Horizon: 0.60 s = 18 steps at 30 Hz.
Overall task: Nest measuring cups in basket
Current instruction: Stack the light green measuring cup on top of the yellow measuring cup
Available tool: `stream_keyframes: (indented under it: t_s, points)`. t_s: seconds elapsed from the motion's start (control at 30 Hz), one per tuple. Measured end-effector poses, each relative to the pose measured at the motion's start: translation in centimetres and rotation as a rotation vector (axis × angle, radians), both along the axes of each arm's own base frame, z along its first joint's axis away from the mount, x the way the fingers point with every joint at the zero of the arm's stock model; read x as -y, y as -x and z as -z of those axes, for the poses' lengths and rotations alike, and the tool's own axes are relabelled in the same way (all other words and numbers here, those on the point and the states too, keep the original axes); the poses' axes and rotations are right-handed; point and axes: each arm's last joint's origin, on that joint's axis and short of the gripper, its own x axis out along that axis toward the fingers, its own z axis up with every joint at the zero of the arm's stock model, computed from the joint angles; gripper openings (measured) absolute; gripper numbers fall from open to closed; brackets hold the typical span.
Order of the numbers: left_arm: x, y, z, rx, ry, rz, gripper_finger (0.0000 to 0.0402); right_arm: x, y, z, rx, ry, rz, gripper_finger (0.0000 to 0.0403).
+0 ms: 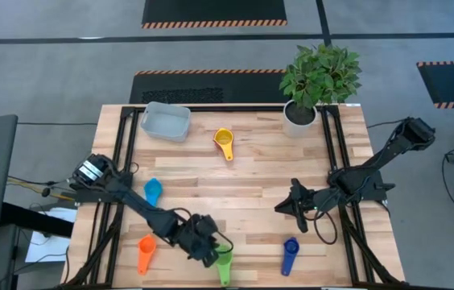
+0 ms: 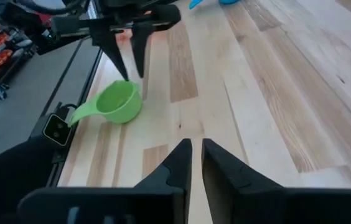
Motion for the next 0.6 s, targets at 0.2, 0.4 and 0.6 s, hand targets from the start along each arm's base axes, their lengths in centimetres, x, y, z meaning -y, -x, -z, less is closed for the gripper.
stream_keyframes:
  t_s: [0.2,0.4,0.6]
  points:
    - [0.9,0.6,0.0,0.022,-0.001,-0.039,0.0098,0.0,0.0,0.0,0.0,-0.002,0.002,0.0122]
    - [1.1,0.5,0.7,0.015,-0.012,-0.03,0.0115,0.1,-0.1,0.0,0.0,-0.001,0.009,0.0198]
    - [1.3,0.5,1.1,-0.002,0.003,-0.012,0.0113,0.2,0.0,0.2,-0.014,0.011,0.014,0.0226]
